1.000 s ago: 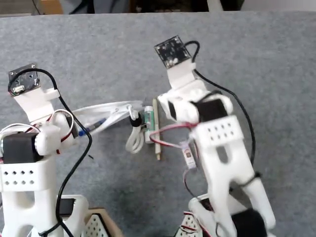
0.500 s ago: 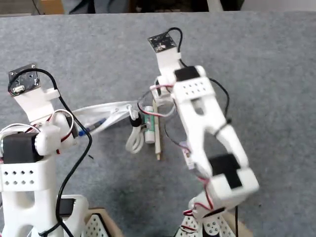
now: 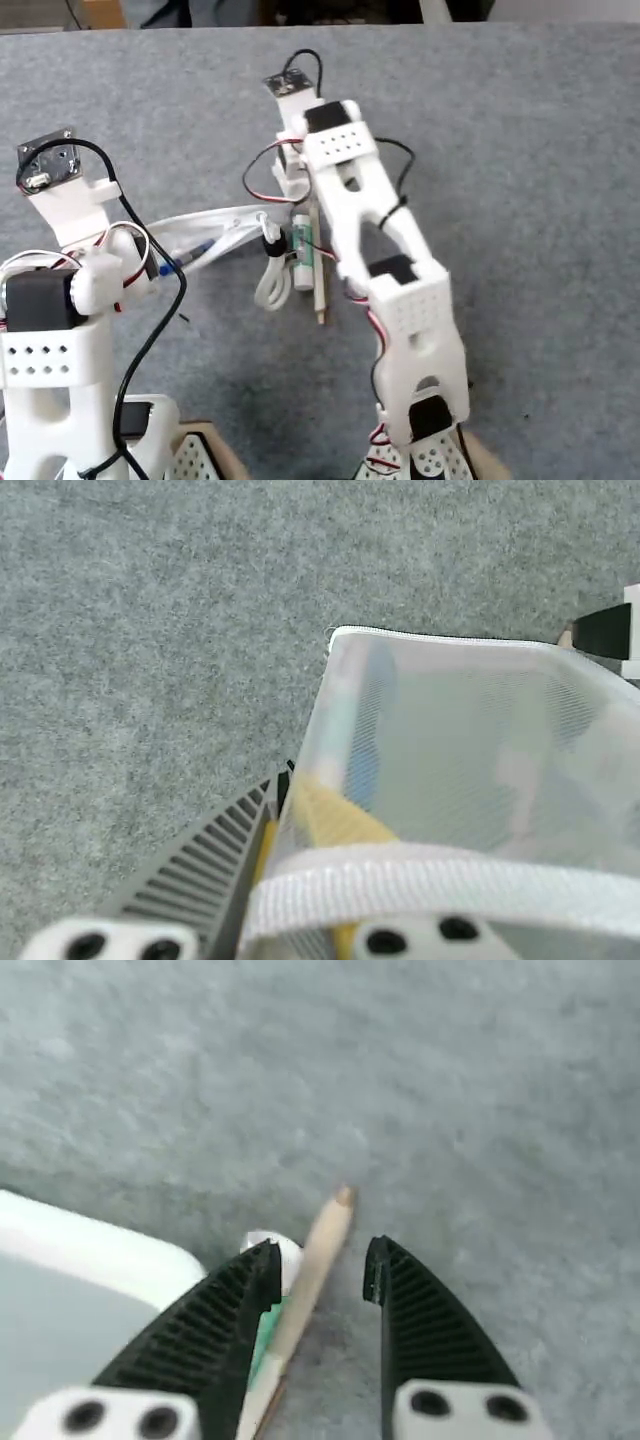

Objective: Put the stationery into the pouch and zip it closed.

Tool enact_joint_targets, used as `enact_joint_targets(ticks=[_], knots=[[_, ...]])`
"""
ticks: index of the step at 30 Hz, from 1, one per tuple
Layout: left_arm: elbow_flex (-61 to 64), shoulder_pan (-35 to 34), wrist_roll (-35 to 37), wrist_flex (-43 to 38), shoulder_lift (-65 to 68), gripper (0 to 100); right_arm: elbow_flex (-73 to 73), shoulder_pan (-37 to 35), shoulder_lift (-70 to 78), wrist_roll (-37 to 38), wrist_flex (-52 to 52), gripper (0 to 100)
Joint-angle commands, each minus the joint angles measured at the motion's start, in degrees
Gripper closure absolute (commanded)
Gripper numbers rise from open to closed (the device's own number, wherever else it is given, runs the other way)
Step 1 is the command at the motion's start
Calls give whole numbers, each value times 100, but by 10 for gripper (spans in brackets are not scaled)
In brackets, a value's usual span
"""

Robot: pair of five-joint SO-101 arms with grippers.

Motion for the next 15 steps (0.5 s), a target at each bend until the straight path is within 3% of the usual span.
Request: enact_joint_targets(ticks=[1, 15], knots=[[110, 13, 9, -97, 158, 972, -936, -114, 312, -53, 334, 851], [136, 13, 9, -97, 158, 972, -2615, 26, 1719, -53, 1020, 851]])
